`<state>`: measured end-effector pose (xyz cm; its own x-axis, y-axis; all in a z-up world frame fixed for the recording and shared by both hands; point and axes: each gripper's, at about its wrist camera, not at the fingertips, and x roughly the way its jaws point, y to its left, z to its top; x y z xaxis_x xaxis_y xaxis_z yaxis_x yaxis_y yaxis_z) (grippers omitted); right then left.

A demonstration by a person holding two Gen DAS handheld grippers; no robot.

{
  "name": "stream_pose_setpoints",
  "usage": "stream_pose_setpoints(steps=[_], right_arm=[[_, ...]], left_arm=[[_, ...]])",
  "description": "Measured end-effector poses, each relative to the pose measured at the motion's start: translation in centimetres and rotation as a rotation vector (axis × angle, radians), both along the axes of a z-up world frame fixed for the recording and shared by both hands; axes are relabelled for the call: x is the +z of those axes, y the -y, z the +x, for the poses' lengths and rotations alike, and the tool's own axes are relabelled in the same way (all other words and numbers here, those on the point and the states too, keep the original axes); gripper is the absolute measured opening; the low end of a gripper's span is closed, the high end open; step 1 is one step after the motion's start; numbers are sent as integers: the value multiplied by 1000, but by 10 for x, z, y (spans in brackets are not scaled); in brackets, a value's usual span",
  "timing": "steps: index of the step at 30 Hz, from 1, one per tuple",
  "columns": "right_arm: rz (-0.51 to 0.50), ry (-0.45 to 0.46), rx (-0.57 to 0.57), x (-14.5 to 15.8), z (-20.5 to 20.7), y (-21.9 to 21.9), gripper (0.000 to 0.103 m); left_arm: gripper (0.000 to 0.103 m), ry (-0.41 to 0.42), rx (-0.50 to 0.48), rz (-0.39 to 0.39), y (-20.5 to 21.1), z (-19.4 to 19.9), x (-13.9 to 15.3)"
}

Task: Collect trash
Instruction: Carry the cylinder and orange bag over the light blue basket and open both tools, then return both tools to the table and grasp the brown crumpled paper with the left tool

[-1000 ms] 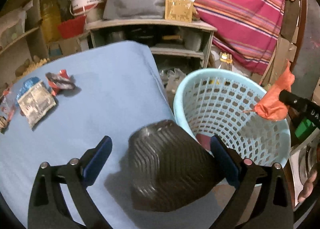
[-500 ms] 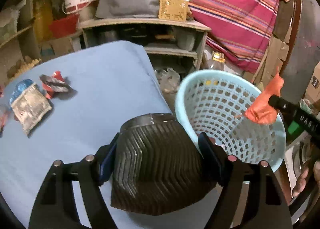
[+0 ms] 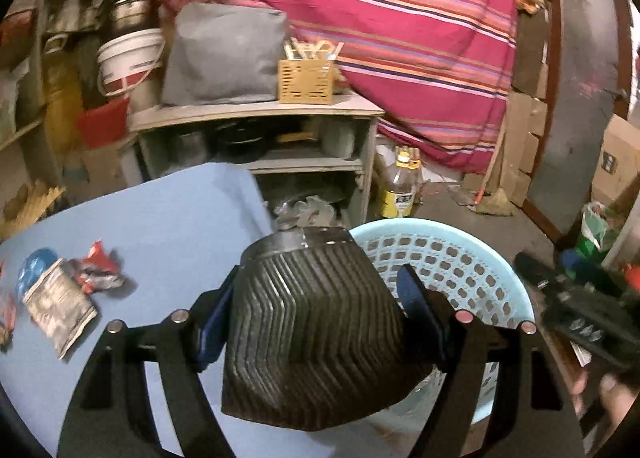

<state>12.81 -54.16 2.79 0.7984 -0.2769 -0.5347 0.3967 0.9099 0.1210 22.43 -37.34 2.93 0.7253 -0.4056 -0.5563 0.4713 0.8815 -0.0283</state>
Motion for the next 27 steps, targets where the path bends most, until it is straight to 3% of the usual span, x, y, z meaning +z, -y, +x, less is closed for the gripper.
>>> stream_pose_setpoints(steps=[4, 11, 16, 18, 27], right_arm=[[18, 55, -67, 9, -17, 15, 95], [48, 58, -113, 8, -24, 29, 95], [54, 54, -111, 6, -22, 31, 95], [55, 48, -103, 5, -19, 30, 95], [39, 16, -83, 1, -5, 18, 95]], left_arm=[[76, 21, -63, 20, 29, -2, -9], [76, 34, -142, 30, 66, 7, -26], [79, 6, -141, 16, 69, 15, -30], [86, -2, -133, 14, 69, 16, -32], [87, -31, -90, 25, 39, 17, -35]])
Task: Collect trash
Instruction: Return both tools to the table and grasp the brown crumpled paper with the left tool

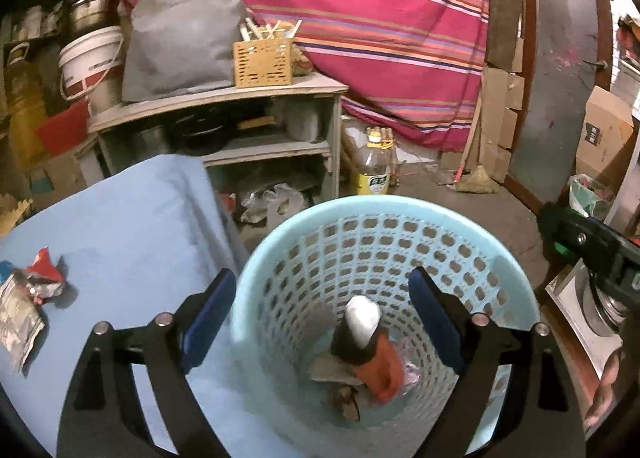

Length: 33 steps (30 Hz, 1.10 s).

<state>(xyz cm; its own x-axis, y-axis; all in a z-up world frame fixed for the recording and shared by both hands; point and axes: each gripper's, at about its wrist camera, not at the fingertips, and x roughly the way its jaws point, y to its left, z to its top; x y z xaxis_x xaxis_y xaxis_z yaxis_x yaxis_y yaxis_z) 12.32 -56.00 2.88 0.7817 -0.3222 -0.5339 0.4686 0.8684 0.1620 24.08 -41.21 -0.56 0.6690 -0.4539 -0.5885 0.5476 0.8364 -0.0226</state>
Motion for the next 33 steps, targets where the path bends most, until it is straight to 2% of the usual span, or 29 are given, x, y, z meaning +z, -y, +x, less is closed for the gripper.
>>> stream_pose_setpoints(steps=[7, 10, 16, 22, 29, 33], right_arm=[[-15, -15, 35, 0, 20, -26, 98], [-6, -35, 63, -4, 33, -41, 98], [-38, -101, 142, -14, 69, -90, 98], [-38, -109, 221, -16, 96, -142, 99], [-42, -105, 315, -18, 128, -207, 99], [-35, -99, 353, -19, 143, -237, 99]], left_arm=[[87, 23, 66, 10, -55, -5, 12], [91, 29, 108, 24, -94, -2, 16], [94, 61, 247, 60, -198, 13, 21], [95, 76, 406, 81, -290, 37, 15], [95, 19, 566, 102, -387, 67, 1], [94, -78, 638, 55, -434, 79, -16]])
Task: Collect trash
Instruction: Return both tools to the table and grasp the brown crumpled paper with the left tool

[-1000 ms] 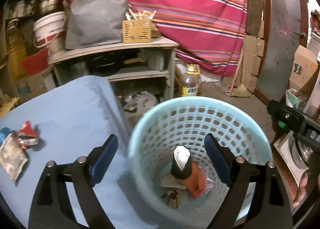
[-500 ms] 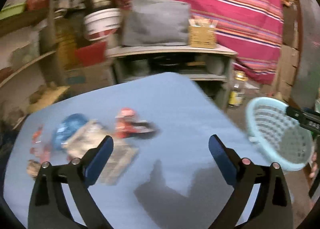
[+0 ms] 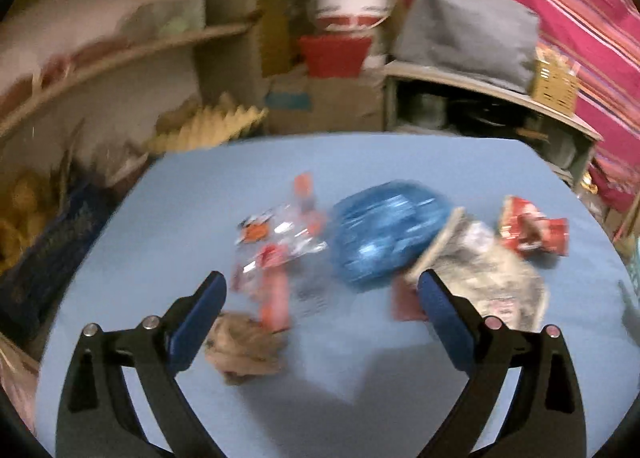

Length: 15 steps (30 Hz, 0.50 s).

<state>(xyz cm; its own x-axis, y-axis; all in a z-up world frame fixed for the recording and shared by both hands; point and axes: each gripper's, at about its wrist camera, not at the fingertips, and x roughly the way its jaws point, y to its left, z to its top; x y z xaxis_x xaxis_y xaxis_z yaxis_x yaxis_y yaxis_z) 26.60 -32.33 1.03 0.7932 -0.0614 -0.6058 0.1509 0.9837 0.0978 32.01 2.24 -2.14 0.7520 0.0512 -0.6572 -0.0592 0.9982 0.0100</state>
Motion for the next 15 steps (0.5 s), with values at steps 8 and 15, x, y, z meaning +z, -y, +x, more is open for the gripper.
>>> stream_pose_setpoints(steps=[8, 15], right_arm=[[4, -20, 93, -8, 28, -58, 99], [-5, -55, 215, -19, 42, -115, 99]], left_arm=[[94, -44, 7, 5, -37, -5, -21], [76, -128, -22, -82, -58, 3, -36]])
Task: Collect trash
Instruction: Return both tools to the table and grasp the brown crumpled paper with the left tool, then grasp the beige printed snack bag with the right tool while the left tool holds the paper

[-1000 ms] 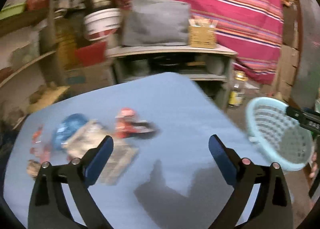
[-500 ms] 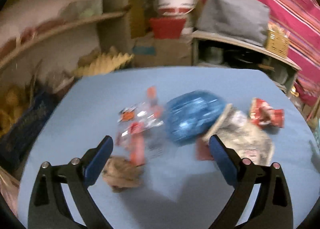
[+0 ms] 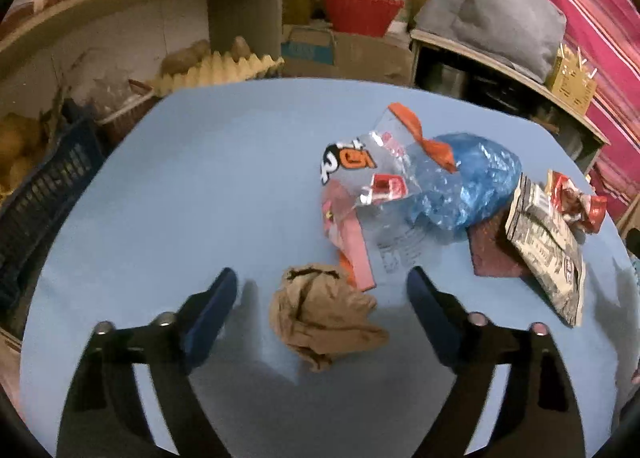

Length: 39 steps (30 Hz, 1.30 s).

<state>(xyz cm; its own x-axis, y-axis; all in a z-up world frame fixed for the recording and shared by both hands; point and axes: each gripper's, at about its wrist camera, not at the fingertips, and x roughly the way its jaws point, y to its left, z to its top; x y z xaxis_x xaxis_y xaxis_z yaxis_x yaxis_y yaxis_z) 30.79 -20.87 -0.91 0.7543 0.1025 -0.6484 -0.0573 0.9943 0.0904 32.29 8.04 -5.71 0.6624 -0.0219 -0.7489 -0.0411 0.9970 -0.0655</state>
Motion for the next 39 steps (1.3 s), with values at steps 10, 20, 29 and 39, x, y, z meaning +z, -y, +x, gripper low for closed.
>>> stream_pose_setpoints(steps=[10, 20, 29, 39], right_arm=[[-127, -65, 179, -23, 9, -80, 99], [-192, -141, 215, -43, 26, -96, 97], [-170, -145, 302, -44, 17, -102, 52], [-95, -48, 306, 1, -19, -69, 36]], left_arm=[[52, -25, -35, 0, -9, -1, -1], [52, 61, -23, 13, -15, -25, 34], [52, 108, -20, 31, -9, -32, 48], [52, 156, -33, 26, 14, -40, 61]])
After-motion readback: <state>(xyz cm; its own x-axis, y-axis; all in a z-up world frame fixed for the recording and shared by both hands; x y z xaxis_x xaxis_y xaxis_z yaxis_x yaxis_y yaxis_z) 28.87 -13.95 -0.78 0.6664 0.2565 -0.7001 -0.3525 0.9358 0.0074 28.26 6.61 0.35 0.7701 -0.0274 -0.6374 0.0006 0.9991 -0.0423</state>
